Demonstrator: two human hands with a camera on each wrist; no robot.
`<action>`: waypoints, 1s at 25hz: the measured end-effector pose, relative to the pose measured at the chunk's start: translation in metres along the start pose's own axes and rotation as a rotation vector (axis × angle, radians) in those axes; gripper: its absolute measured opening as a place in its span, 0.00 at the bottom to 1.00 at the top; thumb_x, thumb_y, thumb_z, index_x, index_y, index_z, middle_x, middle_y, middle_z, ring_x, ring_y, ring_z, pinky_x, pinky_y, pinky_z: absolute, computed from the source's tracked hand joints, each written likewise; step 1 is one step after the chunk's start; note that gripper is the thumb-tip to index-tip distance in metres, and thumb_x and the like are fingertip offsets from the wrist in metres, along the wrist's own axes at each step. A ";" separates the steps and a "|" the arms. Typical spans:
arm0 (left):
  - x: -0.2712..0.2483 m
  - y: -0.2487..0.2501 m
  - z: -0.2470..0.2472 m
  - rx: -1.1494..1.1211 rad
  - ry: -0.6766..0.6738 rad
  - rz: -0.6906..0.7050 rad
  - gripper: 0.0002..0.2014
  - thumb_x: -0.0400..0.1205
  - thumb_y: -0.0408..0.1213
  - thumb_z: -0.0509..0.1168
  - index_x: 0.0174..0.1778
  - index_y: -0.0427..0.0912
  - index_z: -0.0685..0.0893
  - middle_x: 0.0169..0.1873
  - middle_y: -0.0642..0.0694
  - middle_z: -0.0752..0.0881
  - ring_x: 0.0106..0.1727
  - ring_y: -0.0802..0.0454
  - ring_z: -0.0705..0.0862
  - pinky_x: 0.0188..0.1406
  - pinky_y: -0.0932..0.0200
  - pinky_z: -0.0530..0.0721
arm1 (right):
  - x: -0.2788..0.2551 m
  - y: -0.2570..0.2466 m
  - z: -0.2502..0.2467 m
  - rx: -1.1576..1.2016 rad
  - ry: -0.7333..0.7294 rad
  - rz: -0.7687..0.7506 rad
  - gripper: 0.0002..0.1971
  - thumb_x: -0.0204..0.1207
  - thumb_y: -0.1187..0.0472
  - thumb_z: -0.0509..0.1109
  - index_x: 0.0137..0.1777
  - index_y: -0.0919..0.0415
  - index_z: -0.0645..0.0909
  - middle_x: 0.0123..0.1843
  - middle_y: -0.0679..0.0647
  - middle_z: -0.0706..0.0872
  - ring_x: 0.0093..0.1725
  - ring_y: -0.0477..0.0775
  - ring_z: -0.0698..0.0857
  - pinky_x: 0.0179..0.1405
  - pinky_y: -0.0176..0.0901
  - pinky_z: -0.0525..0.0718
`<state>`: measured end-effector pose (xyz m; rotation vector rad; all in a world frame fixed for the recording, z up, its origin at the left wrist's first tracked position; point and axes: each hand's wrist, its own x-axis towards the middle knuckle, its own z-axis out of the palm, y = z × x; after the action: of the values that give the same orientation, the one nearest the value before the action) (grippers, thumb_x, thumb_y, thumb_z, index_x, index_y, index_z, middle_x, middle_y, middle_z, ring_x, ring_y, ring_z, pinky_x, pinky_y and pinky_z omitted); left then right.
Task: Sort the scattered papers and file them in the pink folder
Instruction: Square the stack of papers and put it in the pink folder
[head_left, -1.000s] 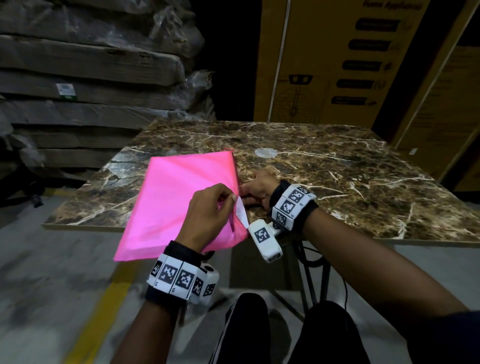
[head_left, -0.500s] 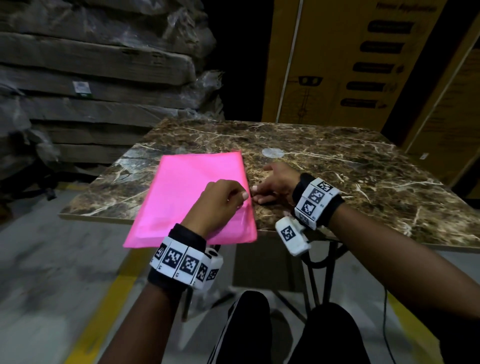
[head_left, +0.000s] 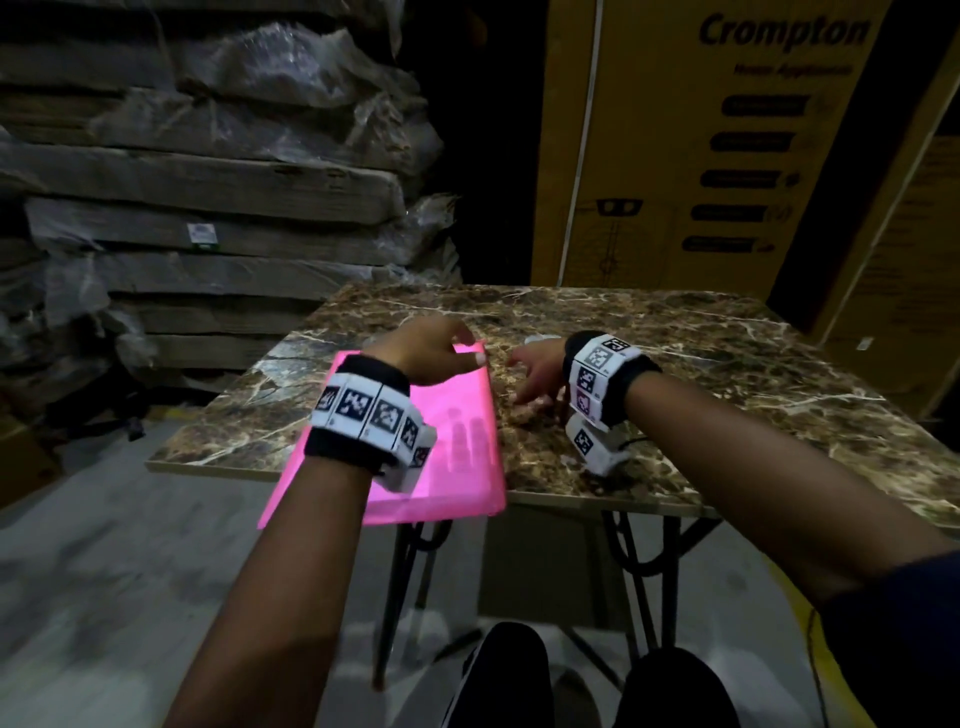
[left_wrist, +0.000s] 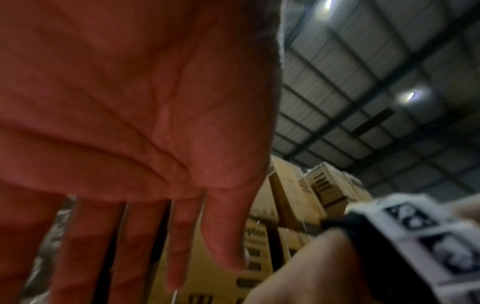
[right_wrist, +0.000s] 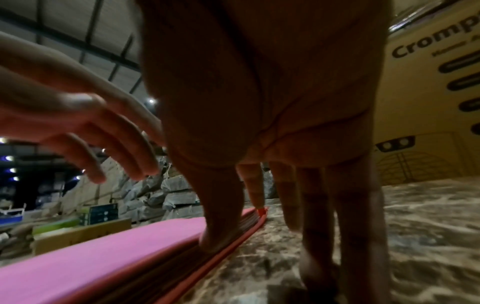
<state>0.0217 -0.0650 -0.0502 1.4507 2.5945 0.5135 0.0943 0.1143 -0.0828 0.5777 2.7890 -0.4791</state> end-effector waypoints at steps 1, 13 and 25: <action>0.017 -0.006 0.005 0.040 -0.013 -0.031 0.24 0.85 0.49 0.67 0.73 0.39 0.80 0.67 0.39 0.85 0.67 0.42 0.83 0.63 0.56 0.77 | 0.006 -0.001 -0.001 -0.068 0.015 -0.029 0.34 0.81 0.59 0.72 0.84 0.64 0.62 0.76 0.63 0.77 0.60 0.59 0.83 0.54 0.38 0.81; 0.062 -0.041 0.044 0.473 -0.027 -0.012 0.40 0.73 0.57 0.77 0.81 0.52 0.73 0.76 0.50 0.79 0.73 0.50 0.80 0.68 0.61 0.76 | 0.087 0.006 0.005 -0.298 0.166 -0.085 0.39 0.76 0.71 0.68 0.85 0.46 0.61 0.75 0.64 0.79 0.69 0.65 0.81 0.66 0.54 0.81; 0.067 -0.029 0.034 0.625 -0.125 0.073 0.32 0.79 0.57 0.72 0.78 0.48 0.78 0.72 0.48 0.82 0.71 0.49 0.81 0.65 0.59 0.79 | 0.139 0.004 -0.013 -0.400 0.148 -0.062 0.26 0.77 0.66 0.72 0.75 0.49 0.78 0.70 0.59 0.84 0.67 0.62 0.84 0.64 0.50 0.83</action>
<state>-0.0279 -0.0141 -0.0884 1.6649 2.7295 -0.4195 -0.0298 0.1693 -0.1148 0.4502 2.9297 0.1196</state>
